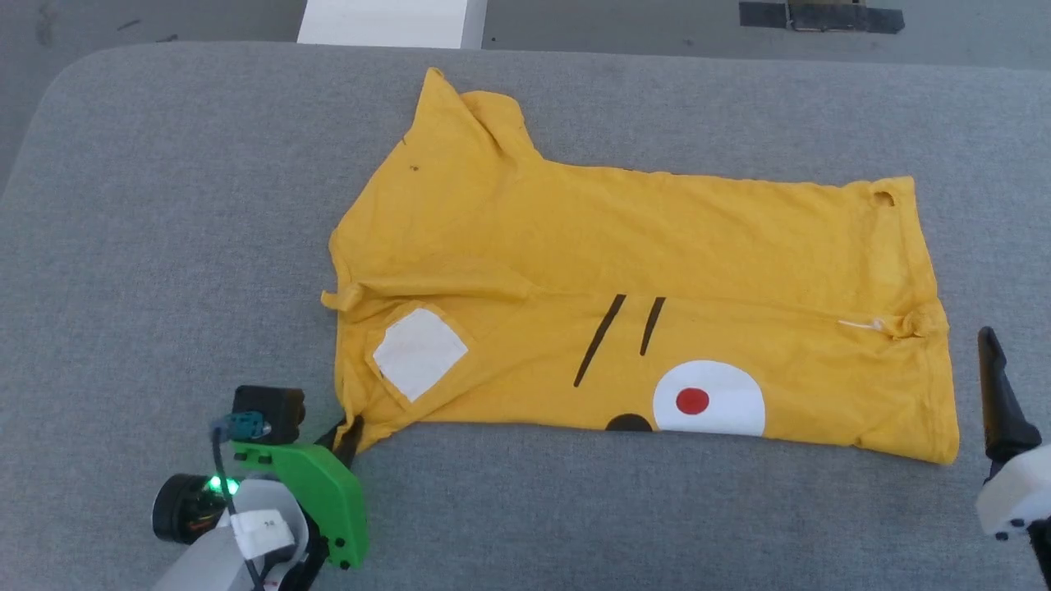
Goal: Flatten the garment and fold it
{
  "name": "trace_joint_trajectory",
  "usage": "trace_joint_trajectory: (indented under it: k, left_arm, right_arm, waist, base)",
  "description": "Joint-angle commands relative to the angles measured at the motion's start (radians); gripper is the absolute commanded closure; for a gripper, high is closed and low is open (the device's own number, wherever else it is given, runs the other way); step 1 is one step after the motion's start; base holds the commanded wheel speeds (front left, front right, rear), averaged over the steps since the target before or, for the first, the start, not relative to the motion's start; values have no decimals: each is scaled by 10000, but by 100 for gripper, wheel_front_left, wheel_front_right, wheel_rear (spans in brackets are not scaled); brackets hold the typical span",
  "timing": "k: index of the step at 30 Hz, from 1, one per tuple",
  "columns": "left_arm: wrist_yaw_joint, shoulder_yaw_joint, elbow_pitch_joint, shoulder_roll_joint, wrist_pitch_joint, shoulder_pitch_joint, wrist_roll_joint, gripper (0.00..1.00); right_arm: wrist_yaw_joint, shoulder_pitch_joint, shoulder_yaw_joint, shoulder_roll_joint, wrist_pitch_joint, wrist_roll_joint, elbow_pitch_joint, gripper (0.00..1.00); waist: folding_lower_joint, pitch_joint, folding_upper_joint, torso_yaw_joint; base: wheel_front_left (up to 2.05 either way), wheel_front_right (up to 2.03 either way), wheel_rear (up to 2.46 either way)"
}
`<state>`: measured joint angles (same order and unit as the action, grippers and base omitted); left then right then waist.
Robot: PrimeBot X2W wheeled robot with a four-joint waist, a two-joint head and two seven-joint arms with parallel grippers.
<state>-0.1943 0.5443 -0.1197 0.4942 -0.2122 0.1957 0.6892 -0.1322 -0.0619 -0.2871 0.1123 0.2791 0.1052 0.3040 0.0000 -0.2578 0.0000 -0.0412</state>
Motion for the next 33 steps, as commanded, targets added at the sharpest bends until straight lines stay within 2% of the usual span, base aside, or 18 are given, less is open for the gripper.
trace_joint_trajectory:
  k: [1, 9, 12, 18, 19, 20, 21, 29, 33]
  left_arm:
    - [-15, -105, -29, 59, 69, -203, 126, 100]
    - [-183, -222, 674, 259, 190, -511, 156, 100]
    - [-187, -165, 821, 242, 152, -444, 123, 100]
    - [-176, -100, 961, 215, 79, -194, 62, 100]
    - [-183, -101, 970, 217, 69, -153, 56, 100]
    - [-199, -113, 982, 219, 68, -120, 52, 100]
    - [-212, -121, 989, 222, 70, -97, 48, 100]
    - [-413, -465, 1402, 406, 195, -333, 262, 100]
    - [-642, -799, 2109, 809, 71, -784, 472, 100]
  right_arm:
    - [15, 251, 27, 139, 281, 63, 29, 0]
    - [15, 115, -344, 462, 3062, 585, -586, 0]
    - [15, -143, -442, 368, 3814, 701, -922, 0]
    - [15, -150, -610, -81, 4280, 1008, -1589, 0]
    - [15, -110, -553, -124, 4336, 1054, -1708, 46]
    - [15, 6, -669, -211, 4296, 1119, -1803, 86]
    - [15, 79, -689, -249, 4289, 1117, -1872, 100]
    - [15, 608, -721, -18, 4036, 1186, -1513, 100]
    - [15, 687, -829, 273, 4305, 1321, -896, 100]
  waist:
    - [0, 48, 0, -40]
    - [0, -128, 0, -389]
    - [0, -270, 0, -524]
    - [0, -602, 0, -697]
    - [0, -637, 0, -706]
    - [0, -672, 0, -707]
    - [0, -694, 0, -707]
    - [0, -349, 0, -553]
    - [0, 24, 0, -477]
  base:
    - [0, 0, 0]
    - [0, 0, 0]
    - [0, 0, 0]
    - [0, 0, 0]
    - [0, 0, 0]
    - [0, 0, 0]
    - [0, 0, 0]
    - [0, 0, 0]
    - [0, 0, 0]
